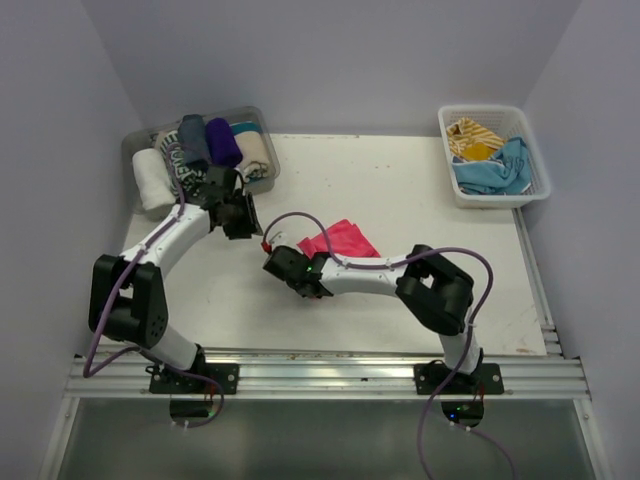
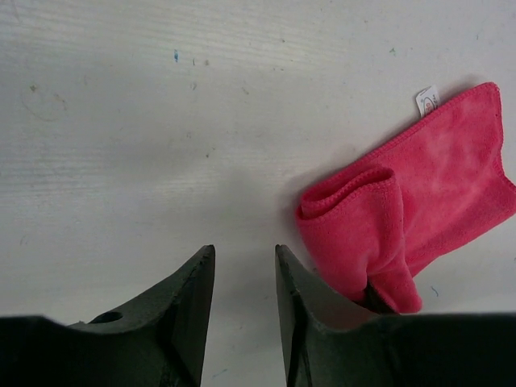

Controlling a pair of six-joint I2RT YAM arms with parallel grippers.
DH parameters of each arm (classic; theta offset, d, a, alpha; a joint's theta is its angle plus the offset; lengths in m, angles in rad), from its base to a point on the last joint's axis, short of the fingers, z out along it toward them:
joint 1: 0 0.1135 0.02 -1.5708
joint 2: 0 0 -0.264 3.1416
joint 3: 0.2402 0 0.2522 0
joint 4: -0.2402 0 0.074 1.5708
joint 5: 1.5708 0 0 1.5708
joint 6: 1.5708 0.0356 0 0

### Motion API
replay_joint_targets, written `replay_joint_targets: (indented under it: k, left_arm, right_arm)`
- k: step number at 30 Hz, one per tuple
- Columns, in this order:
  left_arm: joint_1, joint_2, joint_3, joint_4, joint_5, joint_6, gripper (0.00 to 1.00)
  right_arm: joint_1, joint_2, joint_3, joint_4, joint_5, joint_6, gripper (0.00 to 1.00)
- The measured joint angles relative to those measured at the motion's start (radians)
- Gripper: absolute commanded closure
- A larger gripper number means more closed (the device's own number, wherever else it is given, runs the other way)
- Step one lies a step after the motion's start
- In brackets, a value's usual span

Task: Roll the towels
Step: Roll the towel

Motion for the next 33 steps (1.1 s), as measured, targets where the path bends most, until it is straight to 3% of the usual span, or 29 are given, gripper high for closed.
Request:
replay_joint_targets:
  k: [2, 4, 10, 18, 24, 30, 33]
  left_arm:
    - [0.001, -0.014, -0.027, 0.011, 0.019, -0.003, 0.52]
    - [0.001, -0.032, -0.061, 0.031, 0.050, -0.008, 0.39]
    - [-0.006, -0.088, -0.197, 0.101, 0.161, -0.033, 0.19]
    - [-0.113, -0.087, -0.269, 0.233, 0.252, -0.093, 0.18]
    - [-0.139, -0.009, -0.273, 0.348, 0.279, -0.142, 0.21]
    - [-0.142, 0.096, -0.266, 0.367, 0.278, -0.158, 0.32]
    - [-0.148, 0.101, -0.266, 0.368, 0.278, -0.164, 0.45]
  right_arm:
    - [-0.008, -0.009, -0.005, 0.006, -0.018, 0.002, 0.90]
    - [-0.026, -0.034, -0.029, 0.031, -0.068, 0.005, 0.96]
    - [-0.157, -0.143, -0.152, 0.161, -0.383, 0.058, 1.00]
    - [-0.304, -0.177, -0.296, 0.377, -0.745, 0.166, 1.00]
    - [-0.318, -0.178, -0.338, 0.458, -0.840, 0.204, 1.00]
    - [-0.316, -0.198, -0.355, 0.461, -0.847, 0.205, 1.00]
    - [-0.316, -0.201, -0.356, 0.461, -0.846, 0.204, 1.00]
